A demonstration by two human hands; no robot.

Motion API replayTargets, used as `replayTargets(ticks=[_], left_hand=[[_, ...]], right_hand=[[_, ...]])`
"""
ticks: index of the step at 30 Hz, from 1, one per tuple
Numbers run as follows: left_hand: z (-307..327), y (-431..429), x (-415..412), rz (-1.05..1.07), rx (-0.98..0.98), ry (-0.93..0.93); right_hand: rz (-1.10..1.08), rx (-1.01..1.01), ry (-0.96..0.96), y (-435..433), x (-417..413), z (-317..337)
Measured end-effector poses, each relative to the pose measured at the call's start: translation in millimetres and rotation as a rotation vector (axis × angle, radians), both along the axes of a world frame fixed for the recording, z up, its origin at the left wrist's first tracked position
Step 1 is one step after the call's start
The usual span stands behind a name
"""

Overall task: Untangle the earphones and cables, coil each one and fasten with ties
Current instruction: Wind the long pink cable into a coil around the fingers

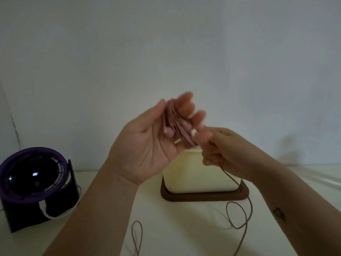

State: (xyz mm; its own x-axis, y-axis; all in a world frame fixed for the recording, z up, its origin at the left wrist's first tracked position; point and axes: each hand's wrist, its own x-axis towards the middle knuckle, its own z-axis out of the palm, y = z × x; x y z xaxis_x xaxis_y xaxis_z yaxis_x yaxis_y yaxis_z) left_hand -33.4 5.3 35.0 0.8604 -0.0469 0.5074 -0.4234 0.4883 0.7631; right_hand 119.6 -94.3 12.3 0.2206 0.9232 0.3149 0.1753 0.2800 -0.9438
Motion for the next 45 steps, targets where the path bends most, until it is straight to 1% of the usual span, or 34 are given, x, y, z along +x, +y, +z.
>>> replayTargets(ticks=[2, 4, 5, 7, 9, 11, 13, 14, 16, 18, 19, 21, 24, 25, 27, 28, 30, 31, 32, 34, 35, 36, 38, 40, 42, 45], left_hand=[[3.1, -0.6, 0.6, 0.155, -0.165, -0.058], [7.2, -1.4, -2.4, 0.440, -0.248, -0.118], [8.6, -0.5, -3.4, 0.562, -0.253, -0.148], [10.0, 4.3, -4.4, 0.729, -0.260, -0.171], [10.3, 11.4, -6.1, 0.851, -0.251, -0.155], [9.9, 18.5, -7.1, 0.947, -0.193, -0.119], [6.8, 23.2, -6.5, 1.003, -0.043, -0.043], [3.5, 24.8, -6.3, 1.025, 0.080, 0.026], [-5.2, 26.1, -7.2, 1.030, 0.419, 0.238], [-12.9, 23.6, -8.4, 0.910, 0.770, 0.446], [-15.5, 21.6, -8.0, 0.824, 0.867, 0.500], [-17.9, 17.0, -6.0, 0.694, 0.902, 0.537], [-16.0, 15.2, -10.0, 0.524, 0.807, 0.530], [-15.3, 15.6, -12.1, 0.446, 0.755, 0.508], [-13.9, 16.0, -14.4, 0.272, 0.641, 0.416], [-12.6, 15.0, -13.4, 0.170, 0.558, 0.343], [-8.4, 8.7, -7.4, -0.019, 0.297, 0.205], [-6.7, 5.4, -3.6, -0.077, 0.153, 0.164], [-5.5, 2.3, 0.2, -0.086, 0.035, 0.129], [-4.6, -4.8, 6.7, -0.053, -0.160, 0.071], [-3.4, -8.8, 9.0, 0.020, -0.244, 0.041], [-1.6, -12.1, 10.3, 0.136, -0.313, 0.014], [1.5, -14.4, 11.9, 0.373, -0.400, -0.029], [2.6, -10.7, 12.1, 0.543, -0.426, -0.064], [2.1, -3.6, 11.8, 0.665, -0.422, -0.081], [-0.1, 8.7, 10.5, 0.860, -0.317, -0.070]], right_hand=[[-0.003, -0.036, -0.056, 0.2, -2.1, -1.4], [0.032, -0.063, -0.133, 0.0, -3.6, -1.8], [0.066, -0.077, -0.166, -0.7, -5.6, -1.0], [0.127, -0.099, -0.219, -3.1, -9.2, 2.2], [0.143, -0.111, -0.304, -6.9, -12.6, 6.3], [0.117, -0.116, -0.416, -10.7, -16.2, 10.6], [0.107, -0.095, -0.467, -14.8, -18.3, 15.2], [0.097, -0.076, -0.475, -16.7, -18.2, 17.5], [0.045, -0.028, -0.487, -19.6, -15.8, 21.7], [-0.018, 0.022, -0.466, -21.2, -10.7, 24.1], [-0.059, 0.037, -0.461, -21.1, -8.0, 24.2], [-0.153, 0.055, -0.482, -20.3, -3.3, 23.2], [-0.254, 0.069, -0.556, -16.3, 2.8, 19.0], [-0.251, 0.066, -0.558, -15.0, 3.9, 17.4], [-0.180, 0.048, -0.498, -11.8, 5.1, 13.6], [-0.121, 0.036, -0.445, -10.2, 4.9, 11.5], [0.013, 0.015, -0.307, -7.7, 2.6, 8.3], [0.073, 0.002, -0.238, -6.2, 1.2, 7.0], [0.118, -0.015, -0.177, -5.2, 0.2, 5.9], [0.168, -0.060, -0.065, -4.2, -1.9, 4.7], [0.189, -0.083, -0.015, -4.3, -2.0, 4.1], [0.214, -0.105, 0.017, -4.2, -2.1, 3.2], [0.254, -0.151, 0.022, -3.6, -2.5, 1.4], [0.294, -0.199, -0.014, -2.8, -4.2, -0.3], [0.334, -0.245, -0.066, -2.7, -6.6, -0.6], [0.390, -0.290, -0.118, -5.2, -8.6, 1.5]])
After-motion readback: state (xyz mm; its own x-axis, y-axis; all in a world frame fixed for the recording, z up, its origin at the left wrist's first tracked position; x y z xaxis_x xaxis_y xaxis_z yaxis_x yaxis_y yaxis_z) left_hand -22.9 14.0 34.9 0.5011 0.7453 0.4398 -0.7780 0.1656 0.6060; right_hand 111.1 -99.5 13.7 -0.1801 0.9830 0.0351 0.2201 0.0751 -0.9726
